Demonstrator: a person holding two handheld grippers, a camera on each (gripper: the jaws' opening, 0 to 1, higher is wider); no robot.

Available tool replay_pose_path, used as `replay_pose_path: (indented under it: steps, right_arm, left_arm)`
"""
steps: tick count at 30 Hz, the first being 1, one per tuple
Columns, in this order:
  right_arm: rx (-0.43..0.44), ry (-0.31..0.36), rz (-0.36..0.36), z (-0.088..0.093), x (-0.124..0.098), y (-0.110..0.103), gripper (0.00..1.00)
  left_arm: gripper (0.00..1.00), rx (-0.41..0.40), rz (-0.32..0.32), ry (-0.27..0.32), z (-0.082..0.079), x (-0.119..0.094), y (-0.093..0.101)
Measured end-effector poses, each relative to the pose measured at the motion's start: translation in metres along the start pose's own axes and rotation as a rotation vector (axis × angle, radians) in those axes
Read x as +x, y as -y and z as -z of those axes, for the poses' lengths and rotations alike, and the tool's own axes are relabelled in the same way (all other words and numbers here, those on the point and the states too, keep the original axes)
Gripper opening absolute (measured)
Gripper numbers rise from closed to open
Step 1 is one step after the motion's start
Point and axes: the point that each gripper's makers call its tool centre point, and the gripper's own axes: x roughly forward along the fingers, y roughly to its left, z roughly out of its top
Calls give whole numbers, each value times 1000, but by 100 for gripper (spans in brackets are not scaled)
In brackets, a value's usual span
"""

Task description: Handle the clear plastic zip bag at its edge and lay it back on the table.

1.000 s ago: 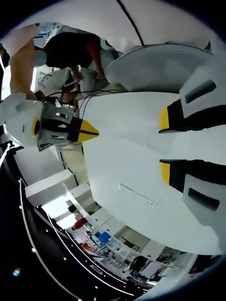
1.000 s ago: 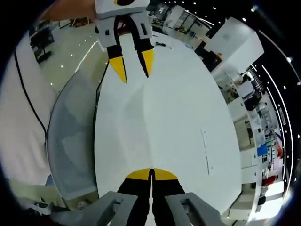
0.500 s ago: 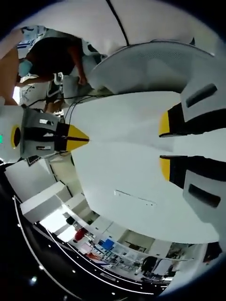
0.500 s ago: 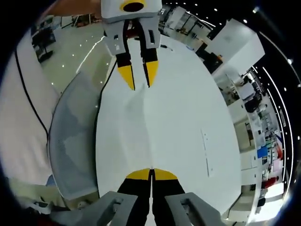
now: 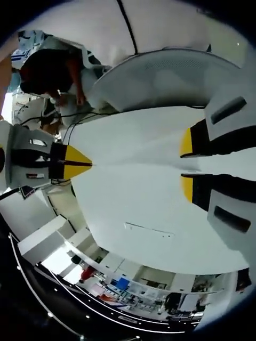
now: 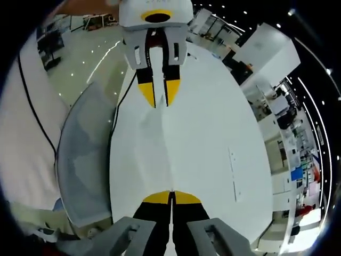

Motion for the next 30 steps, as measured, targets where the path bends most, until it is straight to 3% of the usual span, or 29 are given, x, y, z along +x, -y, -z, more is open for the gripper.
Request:
replay_pose_path:
  steps: [30]
  right_arm:
    - [-19,6,-10,-7,-2,-3,0]
  left_arm:
    - [0,18,102,-105,6,7,13]
